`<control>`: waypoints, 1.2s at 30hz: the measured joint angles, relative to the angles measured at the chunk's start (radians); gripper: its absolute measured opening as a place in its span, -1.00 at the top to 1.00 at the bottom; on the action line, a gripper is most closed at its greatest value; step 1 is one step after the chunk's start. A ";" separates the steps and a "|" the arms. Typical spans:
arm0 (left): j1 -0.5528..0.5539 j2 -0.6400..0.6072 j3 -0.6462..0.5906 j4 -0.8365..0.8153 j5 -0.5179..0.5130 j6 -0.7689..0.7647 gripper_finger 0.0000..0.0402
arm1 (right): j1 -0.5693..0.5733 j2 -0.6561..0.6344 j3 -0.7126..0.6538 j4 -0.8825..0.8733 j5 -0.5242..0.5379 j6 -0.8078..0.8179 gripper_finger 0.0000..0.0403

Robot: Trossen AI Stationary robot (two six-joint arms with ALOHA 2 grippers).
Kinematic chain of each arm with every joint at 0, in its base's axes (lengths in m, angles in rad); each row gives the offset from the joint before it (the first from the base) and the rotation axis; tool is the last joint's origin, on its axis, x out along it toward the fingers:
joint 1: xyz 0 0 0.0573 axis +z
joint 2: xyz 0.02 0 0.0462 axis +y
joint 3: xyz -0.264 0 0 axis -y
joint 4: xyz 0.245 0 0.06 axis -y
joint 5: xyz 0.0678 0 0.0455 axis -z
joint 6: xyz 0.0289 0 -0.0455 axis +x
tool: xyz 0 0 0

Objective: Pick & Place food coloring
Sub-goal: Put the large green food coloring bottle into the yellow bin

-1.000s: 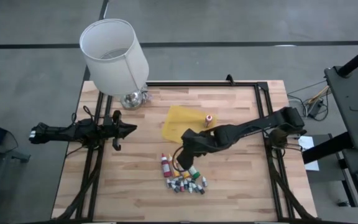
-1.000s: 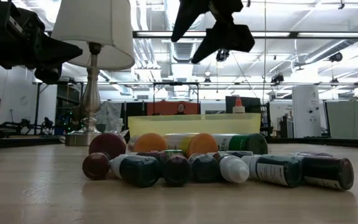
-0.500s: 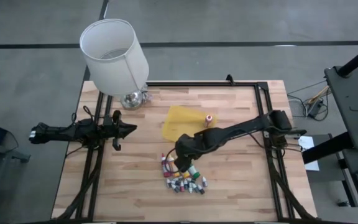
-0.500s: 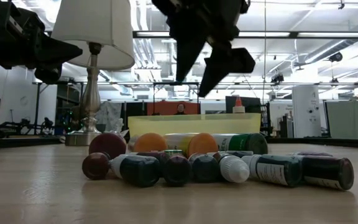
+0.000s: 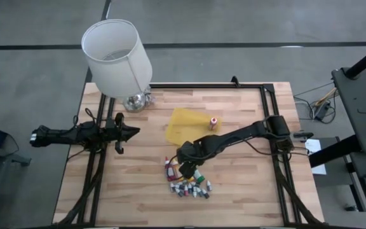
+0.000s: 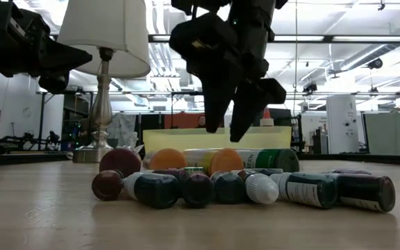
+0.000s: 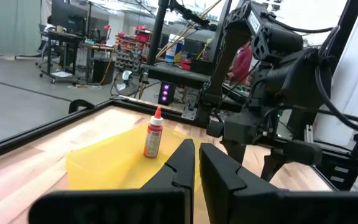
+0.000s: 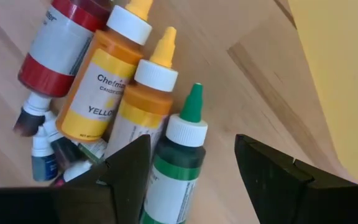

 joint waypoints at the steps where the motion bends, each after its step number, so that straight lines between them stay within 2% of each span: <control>1: 0.000 0.000 0.000 0.000 0.000 0.000 1.00 | 0.000 0.004 0.000 0.000 0.000 0.000 -0.12; 27: 0.000 0.000 0.000 0.000 0.000 0.000 1.00 | 0.003 0.083 0.000 0.000 -0.039 -0.015 -0.12; 31: 0.000 0.000 0.000 0.000 0.000 0.000 1.00 | 0.001 0.082 0.000 0.000 -0.043 -0.015 -0.05; 36: 0.000 0.000 0.000 0.000 0.000 0.000 1.00 | 0.000 0.082 0.000 -0.004 -0.044 -0.015 0.13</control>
